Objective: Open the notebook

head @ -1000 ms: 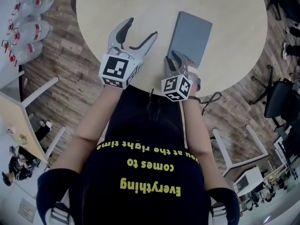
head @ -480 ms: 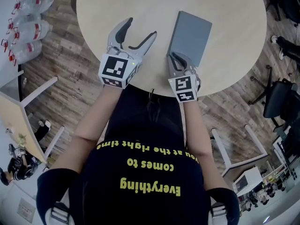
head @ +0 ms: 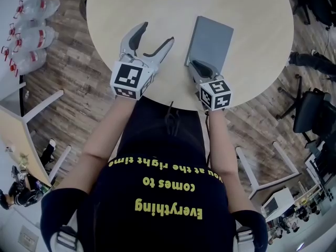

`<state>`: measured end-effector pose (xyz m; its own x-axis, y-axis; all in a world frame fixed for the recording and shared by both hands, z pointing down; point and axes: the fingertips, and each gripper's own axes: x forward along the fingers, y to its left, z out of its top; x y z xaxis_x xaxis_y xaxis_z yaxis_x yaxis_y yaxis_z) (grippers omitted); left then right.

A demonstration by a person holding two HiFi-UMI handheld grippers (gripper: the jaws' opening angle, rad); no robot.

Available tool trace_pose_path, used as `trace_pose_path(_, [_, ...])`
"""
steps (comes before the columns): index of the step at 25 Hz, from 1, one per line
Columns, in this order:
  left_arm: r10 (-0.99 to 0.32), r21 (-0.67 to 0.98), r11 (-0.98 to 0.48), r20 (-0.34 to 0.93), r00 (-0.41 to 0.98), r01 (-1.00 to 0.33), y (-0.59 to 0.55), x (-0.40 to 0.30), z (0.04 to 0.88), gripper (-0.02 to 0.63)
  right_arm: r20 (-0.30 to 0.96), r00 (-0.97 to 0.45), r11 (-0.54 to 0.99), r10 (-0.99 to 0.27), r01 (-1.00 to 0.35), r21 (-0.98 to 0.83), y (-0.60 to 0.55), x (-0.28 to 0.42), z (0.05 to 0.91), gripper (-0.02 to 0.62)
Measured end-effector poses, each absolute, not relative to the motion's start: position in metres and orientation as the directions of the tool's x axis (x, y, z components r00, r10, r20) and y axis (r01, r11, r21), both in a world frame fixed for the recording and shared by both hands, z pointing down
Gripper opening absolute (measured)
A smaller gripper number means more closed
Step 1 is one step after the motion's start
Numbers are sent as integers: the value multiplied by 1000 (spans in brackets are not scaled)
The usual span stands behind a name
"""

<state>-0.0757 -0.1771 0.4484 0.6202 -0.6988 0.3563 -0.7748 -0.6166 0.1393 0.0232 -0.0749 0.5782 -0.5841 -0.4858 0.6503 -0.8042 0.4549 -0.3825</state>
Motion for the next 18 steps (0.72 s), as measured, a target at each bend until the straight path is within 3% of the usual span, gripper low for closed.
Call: trace_pose_path(18, [-691,129,-631,355,630,-765,-183,-77,445,345,638,-595,425,-488,-801,-422,-78,24,573,57])
